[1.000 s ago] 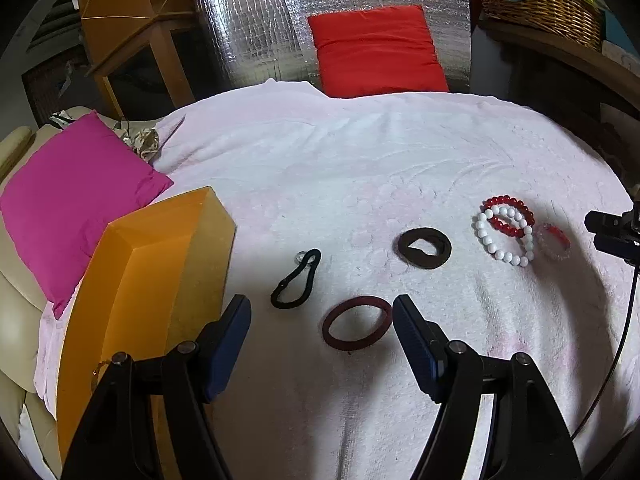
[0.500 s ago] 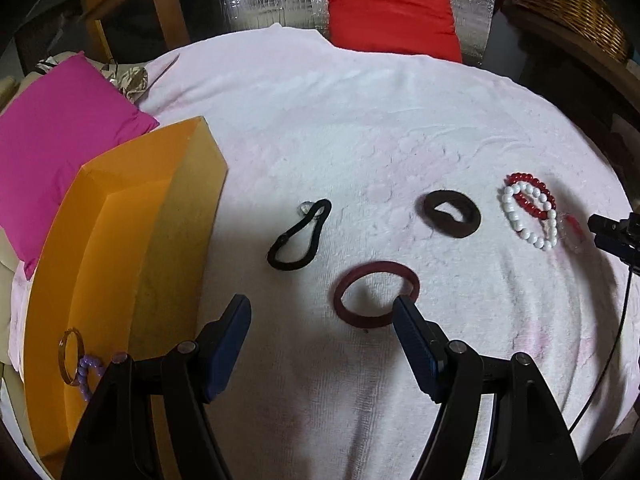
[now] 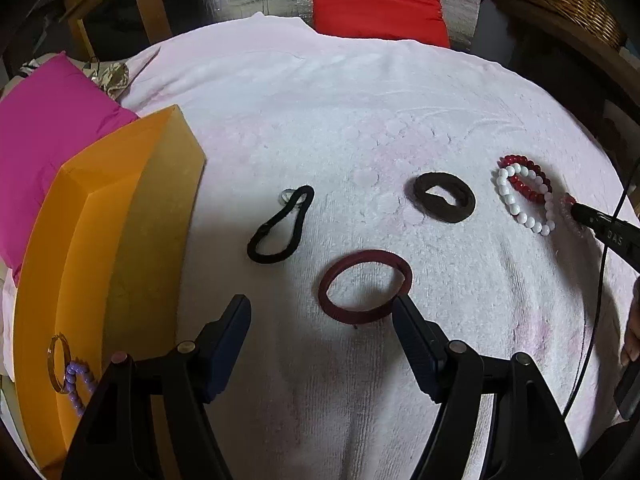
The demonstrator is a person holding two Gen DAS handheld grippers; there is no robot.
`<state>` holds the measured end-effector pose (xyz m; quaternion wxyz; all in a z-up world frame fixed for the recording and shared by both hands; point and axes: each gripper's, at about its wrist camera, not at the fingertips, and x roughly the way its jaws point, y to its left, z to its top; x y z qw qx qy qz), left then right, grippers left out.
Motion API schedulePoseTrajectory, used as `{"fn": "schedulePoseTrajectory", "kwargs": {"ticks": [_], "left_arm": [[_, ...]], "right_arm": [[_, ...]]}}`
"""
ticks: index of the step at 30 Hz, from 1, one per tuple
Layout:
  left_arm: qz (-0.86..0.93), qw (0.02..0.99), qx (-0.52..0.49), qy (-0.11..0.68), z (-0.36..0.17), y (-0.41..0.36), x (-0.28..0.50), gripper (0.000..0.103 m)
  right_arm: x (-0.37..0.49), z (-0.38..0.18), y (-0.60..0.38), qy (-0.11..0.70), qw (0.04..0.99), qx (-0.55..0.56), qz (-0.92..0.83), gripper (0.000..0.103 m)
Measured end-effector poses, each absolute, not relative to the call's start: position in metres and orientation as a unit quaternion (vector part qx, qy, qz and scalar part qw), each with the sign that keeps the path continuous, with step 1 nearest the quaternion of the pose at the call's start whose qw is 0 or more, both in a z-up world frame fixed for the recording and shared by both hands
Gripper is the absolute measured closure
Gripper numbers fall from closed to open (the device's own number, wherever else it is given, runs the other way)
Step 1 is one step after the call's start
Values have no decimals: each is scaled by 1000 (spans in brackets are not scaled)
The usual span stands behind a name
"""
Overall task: Organize jewelry
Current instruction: 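Grasp the dark red bangle with the left tool while the right tool grasps the pink-clear bead bracelet, then carry the bangle and bracelet into the orange box and open both tools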
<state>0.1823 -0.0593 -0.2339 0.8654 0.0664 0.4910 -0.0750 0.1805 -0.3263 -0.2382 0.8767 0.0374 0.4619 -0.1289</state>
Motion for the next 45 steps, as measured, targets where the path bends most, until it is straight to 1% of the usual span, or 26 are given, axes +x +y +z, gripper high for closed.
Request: {"fn": "schedulePoseTrajectory", "kwargs": {"ticks": [2,10,13,15,18,20,21,22,23,24,26,39,45], "left_arm": [[-77,865,68,492,-235,-60,182,29],[-96,851,44,514,-248,-63,191,29],[-108,849,28,517,-251,-63,198,29],[-119,849,19,515,-252,-64,199,31],[-134,850,19,509,-252,-70,200,41],[-144,853,24,502,-250,-73,199,57],[-151,853,18,500,-248,-74,197,63],[-157,852,12,499,-248,-74,198,75],[-162,852,5,498,-247,-74,198,82],[-162,853,4,496,-246,-76,197,83],[-161,856,8,491,-245,-79,196,92],[-174,887,19,427,-199,-91,158,93],[-162,903,6,399,-175,-70,147,93]], "right_arm": [[177,-236,-325,465,876,43,-125,95],[159,-224,-349,465,866,154,-96,95],[157,-225,-355,468,861,179,-88,95],[153,-225,-358,469,858,190,-84,95],[147,-224,-361,469,857,198,-80,95],[145,-223,-362,468,857,203,-76,95],[143,-221,-362,466,858,204,-75,95],[141,-220,-363,464,859,205,-74,95],[142,-218,-362,462,860,205,-71,95],[141,-216,-362,459,862,207,-67,95],[139,-212,-362,451,865,214,-55,95],[117,-188,-371,391,868,306,22,95],[114,-168,-346,362,883,297,49,95]]}}
